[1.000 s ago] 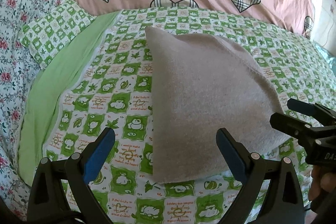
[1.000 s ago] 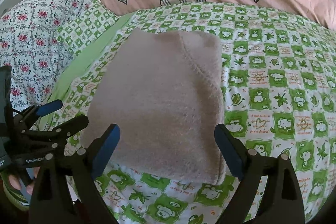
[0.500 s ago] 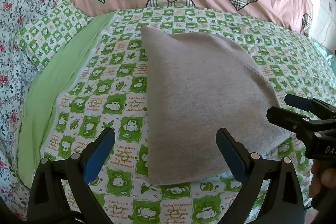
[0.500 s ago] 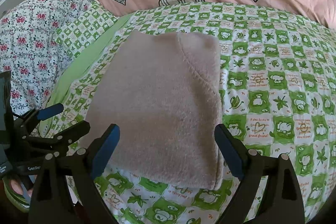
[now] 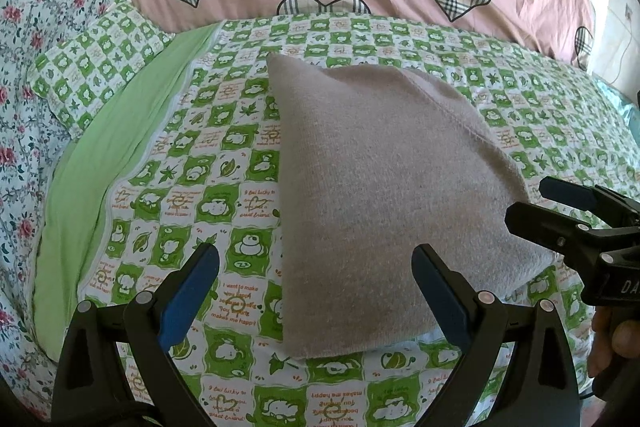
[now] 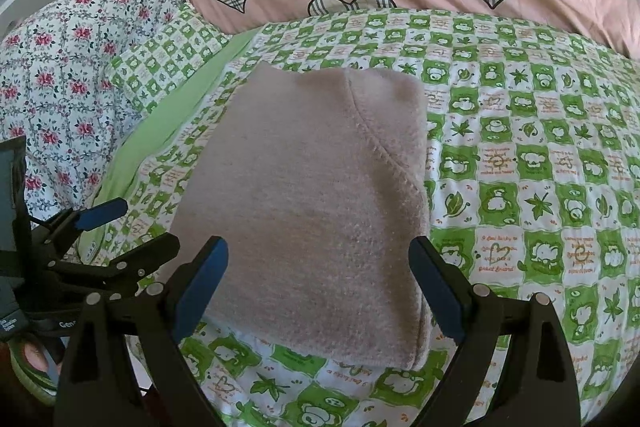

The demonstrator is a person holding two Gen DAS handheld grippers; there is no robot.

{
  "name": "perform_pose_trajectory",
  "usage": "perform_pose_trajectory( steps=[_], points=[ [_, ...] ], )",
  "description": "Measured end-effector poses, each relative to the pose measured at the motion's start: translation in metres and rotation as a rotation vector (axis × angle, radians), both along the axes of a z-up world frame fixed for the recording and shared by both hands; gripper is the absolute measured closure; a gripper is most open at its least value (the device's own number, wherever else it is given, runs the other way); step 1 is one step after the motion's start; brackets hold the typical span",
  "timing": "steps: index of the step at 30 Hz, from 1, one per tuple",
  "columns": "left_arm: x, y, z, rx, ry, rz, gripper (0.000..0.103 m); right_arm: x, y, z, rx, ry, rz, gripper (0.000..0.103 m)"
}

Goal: Fold small clothes

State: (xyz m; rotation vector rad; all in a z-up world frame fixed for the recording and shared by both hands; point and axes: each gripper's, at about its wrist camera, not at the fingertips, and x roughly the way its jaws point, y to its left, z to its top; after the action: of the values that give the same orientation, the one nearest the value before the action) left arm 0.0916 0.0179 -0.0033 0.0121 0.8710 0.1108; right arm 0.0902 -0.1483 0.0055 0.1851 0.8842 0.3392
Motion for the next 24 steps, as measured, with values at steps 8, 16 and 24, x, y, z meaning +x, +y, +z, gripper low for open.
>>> perform_pose_trajectory(
  steps=[8, 16, 24],
  points=[
    [0.002, -0.001, 0.001, -0.002, 0.001, -0.001, 0.006, 0.000, 0.000, -0.001, 0.002, 0.001, -0.003, 0.011],
    [0.006, 0.000, 0.002, -0.005, 0.003, -0.009, 0.006, 0.002, 0.001, -0.003, 0.003, 0.009, -0.001, 0.011],
    [0.011, 0.001, 0.000, 0.007, 0.011, -0.009, 0.006, 0.008, 0.003, -0.004, 0.001, 0.012, 0.009, 0.011]
  ],
)
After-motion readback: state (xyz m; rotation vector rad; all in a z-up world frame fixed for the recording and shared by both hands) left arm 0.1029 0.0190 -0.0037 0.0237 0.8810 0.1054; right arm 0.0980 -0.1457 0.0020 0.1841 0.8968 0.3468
